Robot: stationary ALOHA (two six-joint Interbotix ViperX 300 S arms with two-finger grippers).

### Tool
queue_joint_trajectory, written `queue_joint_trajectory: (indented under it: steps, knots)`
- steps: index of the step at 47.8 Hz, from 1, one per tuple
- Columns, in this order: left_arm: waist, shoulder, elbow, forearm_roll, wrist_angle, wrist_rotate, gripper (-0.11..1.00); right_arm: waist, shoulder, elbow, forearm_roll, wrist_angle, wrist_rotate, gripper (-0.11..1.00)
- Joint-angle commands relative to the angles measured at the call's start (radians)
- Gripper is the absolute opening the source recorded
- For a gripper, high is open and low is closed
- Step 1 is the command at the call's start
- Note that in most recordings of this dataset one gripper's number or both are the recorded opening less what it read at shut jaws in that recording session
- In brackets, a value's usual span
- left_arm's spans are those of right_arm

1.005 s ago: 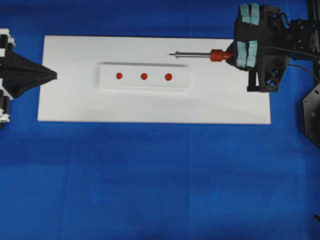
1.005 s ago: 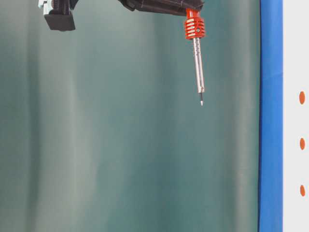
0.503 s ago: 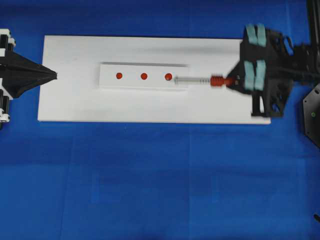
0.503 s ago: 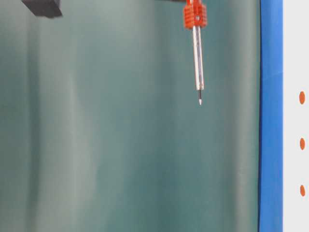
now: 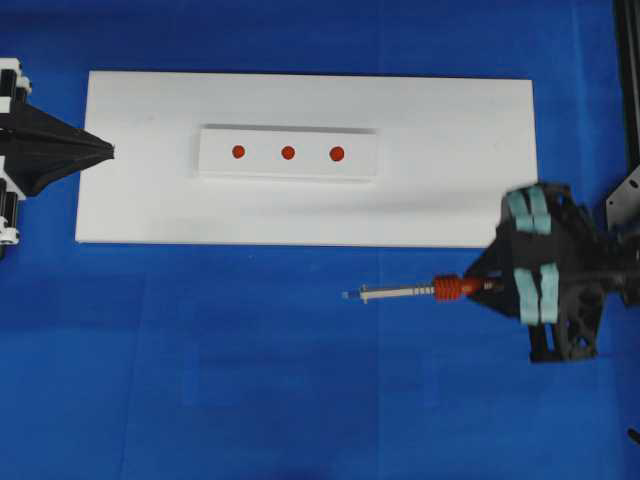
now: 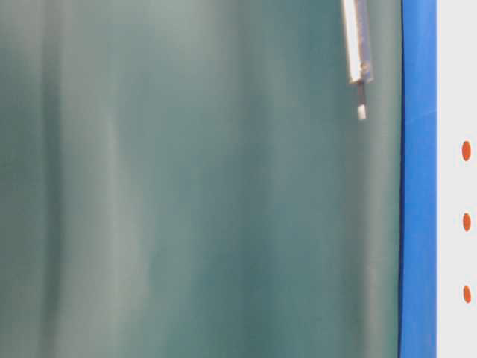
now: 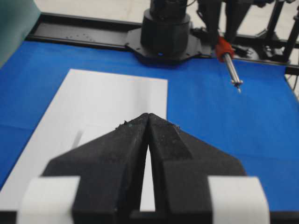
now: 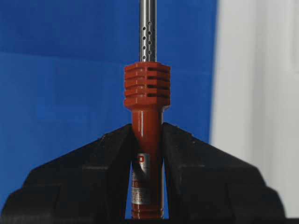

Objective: Touch the tip of the soldering iron to the mark.
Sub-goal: 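Lift the iron and carry it back to the table front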

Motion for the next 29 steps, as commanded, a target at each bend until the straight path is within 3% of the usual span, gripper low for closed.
queue_joint_trajectory:
  steps: [1,6,11,29]
  knots:
    - [0.002,0.005,-0.009,0.0,-0.009,-0.003,0.0,0.052,0.014,-0.026,-0.074,0.023,0.083,0.06]
    - [0.002,0.003,-0.009,0.0,-0.009,-0.005,0.0,0.094,0.037,-0.031,-0.127,0.038,0.164,0.06]
    - [0.002,0.003,-0.009,0.0,-0.009,-0.006,0.0,0.114,0.06,-0.035,-0.149,0.038,0.202,0.06]
    - [0.002,0.003,-0.009,0.0,-0.009,-0.006,0.0,0.071,0.207,-0.138,-0.179,-0.008,0.219,0.06]
